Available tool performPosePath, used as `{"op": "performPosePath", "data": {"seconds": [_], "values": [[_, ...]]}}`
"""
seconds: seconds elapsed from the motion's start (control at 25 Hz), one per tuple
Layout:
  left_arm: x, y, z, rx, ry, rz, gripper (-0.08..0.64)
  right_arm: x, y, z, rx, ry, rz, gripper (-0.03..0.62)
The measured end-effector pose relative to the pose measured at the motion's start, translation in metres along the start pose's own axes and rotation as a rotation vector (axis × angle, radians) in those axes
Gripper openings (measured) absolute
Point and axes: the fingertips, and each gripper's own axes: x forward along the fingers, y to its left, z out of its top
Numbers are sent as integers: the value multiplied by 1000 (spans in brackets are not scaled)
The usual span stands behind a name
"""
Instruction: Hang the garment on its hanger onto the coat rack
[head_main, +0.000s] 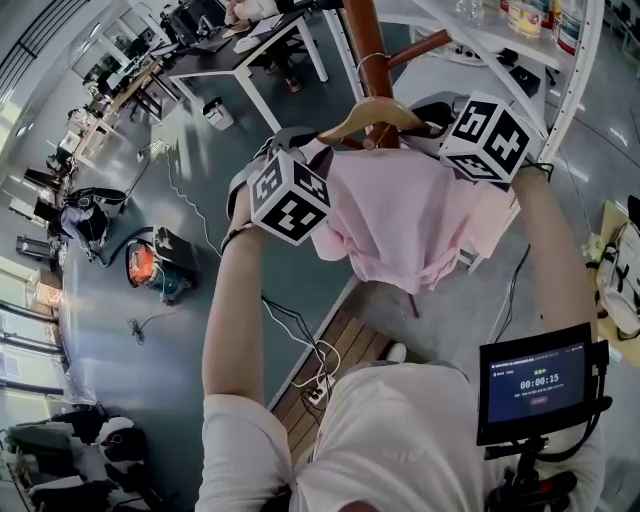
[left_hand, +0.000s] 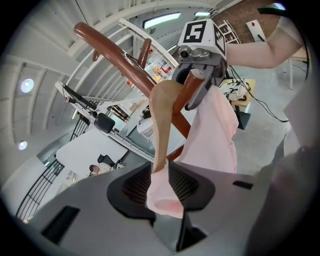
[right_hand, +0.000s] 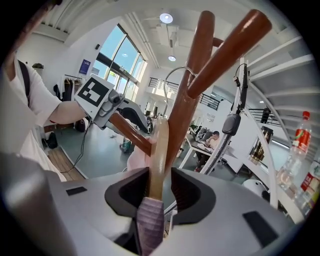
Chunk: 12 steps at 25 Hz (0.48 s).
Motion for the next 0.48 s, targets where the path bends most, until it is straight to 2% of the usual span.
{"op": "performPosePath", "data": {"seconds": [0.16, 0.28, 0.48], "values": [[4, -1, 7, -5, -29, -5, 114, -7, -1, -1, -23, -3, 1, 107], [7, -3, 12, 0, -47, -13, 114, -18, -3, 7, 4, -53, 31, 107], [6, -3, 20, -13, -95, -12, 114, -32, -8, 12, 20, -79, -3, 107]]}}
